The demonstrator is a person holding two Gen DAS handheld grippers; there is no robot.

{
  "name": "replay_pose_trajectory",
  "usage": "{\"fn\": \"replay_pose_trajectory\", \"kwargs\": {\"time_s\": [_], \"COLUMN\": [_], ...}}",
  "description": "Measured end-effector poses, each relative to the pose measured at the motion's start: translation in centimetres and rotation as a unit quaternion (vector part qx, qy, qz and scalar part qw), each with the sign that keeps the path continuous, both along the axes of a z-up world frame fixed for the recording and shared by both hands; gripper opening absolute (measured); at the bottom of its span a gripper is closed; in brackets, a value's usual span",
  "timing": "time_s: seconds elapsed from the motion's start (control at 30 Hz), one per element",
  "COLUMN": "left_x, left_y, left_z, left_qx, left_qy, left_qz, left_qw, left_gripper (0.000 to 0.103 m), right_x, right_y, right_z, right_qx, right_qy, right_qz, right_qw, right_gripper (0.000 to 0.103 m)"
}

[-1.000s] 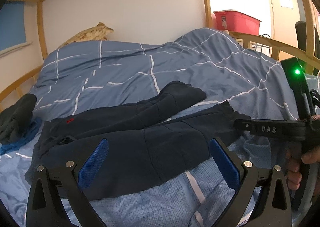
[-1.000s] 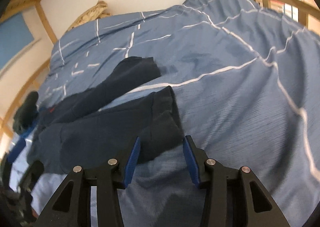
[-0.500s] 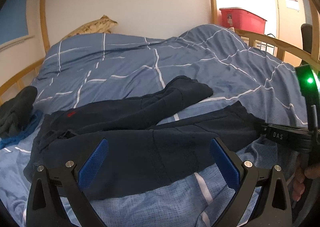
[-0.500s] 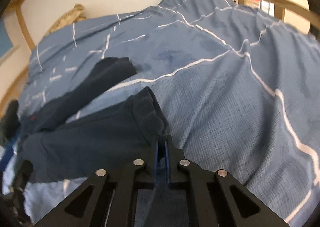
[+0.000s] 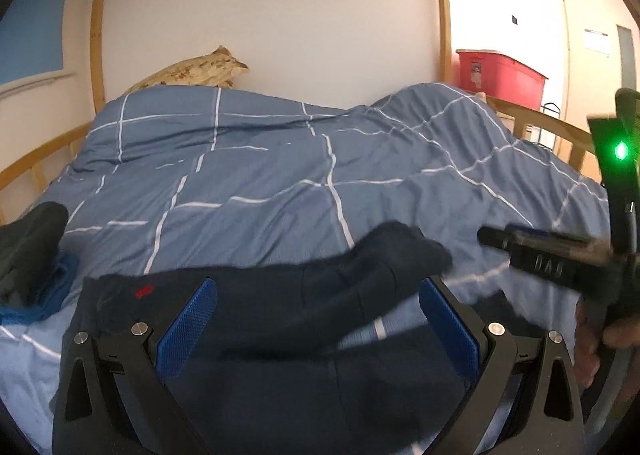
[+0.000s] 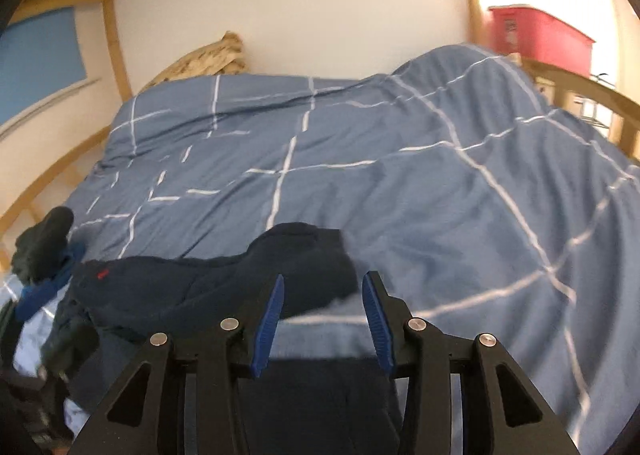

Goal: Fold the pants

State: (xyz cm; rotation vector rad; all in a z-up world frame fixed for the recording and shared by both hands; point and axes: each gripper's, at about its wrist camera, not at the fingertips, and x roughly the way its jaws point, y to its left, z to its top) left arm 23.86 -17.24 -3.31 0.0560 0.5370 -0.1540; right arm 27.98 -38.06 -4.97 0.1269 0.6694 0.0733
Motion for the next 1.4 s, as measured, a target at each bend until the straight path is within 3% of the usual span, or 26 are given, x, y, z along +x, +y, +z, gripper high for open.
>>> {"fn": "replay_pose_trajectory", "kwargs": {"time_s": [0.23, 0.43, 0.6, 0.8, 0.9, 1.03, 1.13, 1.3, 1.33, 1.4], "left_x": [4.9, 6.0, 6.0, 6.3, 6.4, 6.6, 7.0, 7.8, 7.9, 8.2], "left_y": [-1.1, -0.7, 0.3, 0.3, 0.8, 0.8, 0.8, 1.0, 1.1, 1.2], "left_z": [-1.8, -4.5, -5.4, -5.9, -5.9, -6.3, -7.1, -8.6, -8.9, -9.3], "left_qx": [0.018, 0.029, 0.021, 0.053, 0.045, 0.042, 0.041, 0.035, 0.034, 0.030], "left_qy": [0.041, 0.079, 0.091, 0.093, 0.098, 0.105, 0.120, 0.151, 0.158, 0.173], "left_qz": [0.001, 0.005, 0.024, 0.021, 0.025, 0.023, 0.024, 0.024, 0.025, 0.022], "left_qw": [0.9990, 0.9965, 0.9953, 0.9941, 0.9939, 0.9933, 0.9917, 0.9876, 0.9866, 0.9842], "left_gripper": [0.103, 0.103, 0.103, 0.103, 0.103, 0.103, 0.103, 0.103, 0.103, 0.103], "right_x": [4.5, 5.9, 7.3, 8.6, 8.2, 5.3, 3.5, 4.4, 4.5, 4.5], "right_y": [-0.8, -2.4, -4.0, -3.6, -3.4, -3.5, -2.5, -2.2, -2.6, -2.9], "right_z": [-3.8, -6.1, -7.9, -9.5, -9.1, -6.3, -4.5, -6.0, -6.2, -6.4], "right_qx": [0.046, 0.085, 0.163, 0.198, 0.196, 0.172, 0.090, 0.061, 0.062, 0.054], "right_qy": [0.059, 0.086, 0.114, 0.152, 0.141, 0.074, 0.051, 0.086, 0.093, 0.099], "right_qz": [0.005, -0.023, -0.039, -0.032, -0.027, -0.061, -0.108, -0.111, -0.117, -0.135], "right_qw": [0.997, 0.992, 0.979, 0.968, 0.970, 0.980, 0.989, 0.988, 0.987, 0.984], "right_gripper": [0.041, 0.041, 0.041, 0.036, 0.017, 0.010, 0.010, 0.011, 0.013, 0.027]}}
